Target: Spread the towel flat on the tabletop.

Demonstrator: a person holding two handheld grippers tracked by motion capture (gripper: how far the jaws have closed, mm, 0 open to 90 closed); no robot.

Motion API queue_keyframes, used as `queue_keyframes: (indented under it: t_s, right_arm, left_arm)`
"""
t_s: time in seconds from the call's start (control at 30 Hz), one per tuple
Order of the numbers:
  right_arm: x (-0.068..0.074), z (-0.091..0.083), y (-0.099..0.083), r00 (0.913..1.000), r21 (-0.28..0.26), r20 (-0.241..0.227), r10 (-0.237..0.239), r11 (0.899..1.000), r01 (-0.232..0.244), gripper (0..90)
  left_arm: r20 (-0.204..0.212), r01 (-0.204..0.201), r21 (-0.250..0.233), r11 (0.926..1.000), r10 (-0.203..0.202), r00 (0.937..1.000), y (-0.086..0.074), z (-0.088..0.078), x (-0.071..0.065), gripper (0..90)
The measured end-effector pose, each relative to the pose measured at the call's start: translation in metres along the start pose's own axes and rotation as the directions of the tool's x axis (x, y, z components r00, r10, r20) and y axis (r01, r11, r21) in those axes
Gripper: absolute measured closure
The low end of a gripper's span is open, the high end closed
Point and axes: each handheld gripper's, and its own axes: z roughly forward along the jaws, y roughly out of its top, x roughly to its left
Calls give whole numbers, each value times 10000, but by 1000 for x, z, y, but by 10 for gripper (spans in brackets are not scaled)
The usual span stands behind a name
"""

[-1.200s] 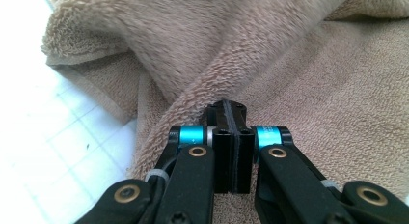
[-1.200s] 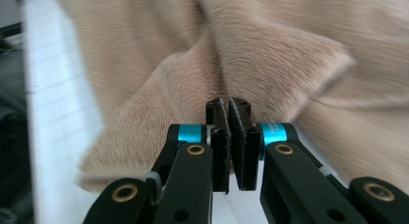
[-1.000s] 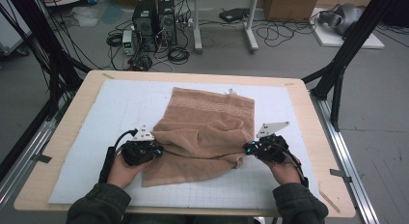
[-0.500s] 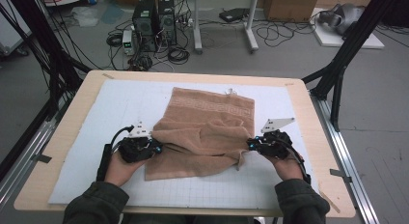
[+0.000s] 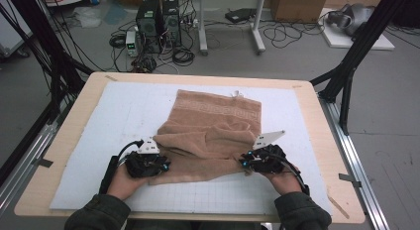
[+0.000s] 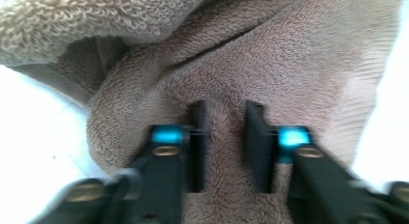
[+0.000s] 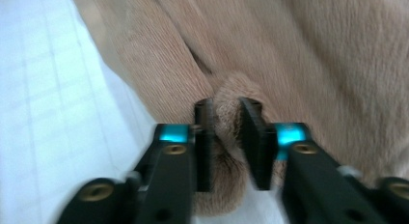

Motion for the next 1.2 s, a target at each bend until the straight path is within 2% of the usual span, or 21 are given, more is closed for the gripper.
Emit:
queue_keyframes:
  t_s: [0.1, 0.17, 0.3, 0.4, 0.47, 0.57, 0.7, 0.77, 0.8, 0.87, 0.97, 1.03, 1.1, 1.2]
  right_arm:
    - [-7, -10, -7, 9987, -202, -19, 512, 9985, -512, 808]
    - [-10, -22, -9, 9977, -343, 121, 666, 9972, -662, 813]
    - [-8, -41, -12, 9978, -178, 265, 613, 9980, -609, 816]
    - [-3, -50, -13, 9981, -333, 180, 594, 9977, -588, 818]
    - [1, -52, -13, 9981, -524, 86, 610, 9968, -604, 817]
    - [-3, -39, -14, 9975, -188, 280, 654, 9977, -649, 817]
    - [-20, -11, -17, 9952, 226, 552, 808, 9964, -821, 816]
    - [-29, 0, -21, 9922, 306, 473, 1150, 9927, -1165, 815]
    - [-33, 0, -23, 9903, 121, 317, 1352, 9907, -1356, 813]
    - [-36, -1, -22, 9903, 67, 310, 1355, 9907, -1358, 803]
    - [-33, -6, -20, 9910, 102, 394, 1278, 9917, -1283, 773]
    - [-30, -13, -18, 9913, -117, 463, 1234, 9923, -1230, 750]
    - [-25, -21, -14, 9929, -388, 534, 1061, 9938, -1041, 724]
    - [-18, -31, -7, 9957, -725, 615, 699, 9952, -654, 684]
  left_arm:
    - [-111, -115, -49, 9999, 114, 9999, 1, -2, -1, 862]
    - [-141, -89, -179, 9998, 87, 9999, 1, -5, -1, 867]
    - [-101, 35, -657, 9978, -42, 9999, 2, -20, -1, 869]
    - [21, 123, -1016, 9947, -122, 9999, 4, -36, 0, 870]
    - [66, 157, -1059, 9943, -151, 9999, 5, -41, 2, 869]
    - [-175, 124, -740, 9972, -137, 9998, 6, -32, 6, 869]
    - [-514, 248, -224, 9994, -259, 9983, 6, -7, 13, 868]
    - [-572, 298, -209, 9993, -310, 9979, 7, -1, 17, 866]
    - [-564, 375, -264, 9989, -389, 9976, 8, 0, 18, 865]
    - [-476, 536, -334, 9980, -551, 9973, 8, 0, 21, 860]
    - [-401, 602, -554, 9967, -624, 9972, 8, -7, 21, 773]
    - [-276, 690, -682, 9953, -710, 9971, 8, -12, 22, 674]
    - [-419, 657, -704, 9954, -688, 9968, 7, -17, 23, 586]
    - [-289, 870, -751, 9934, -894, 9956, 5, -21, 25, 515]
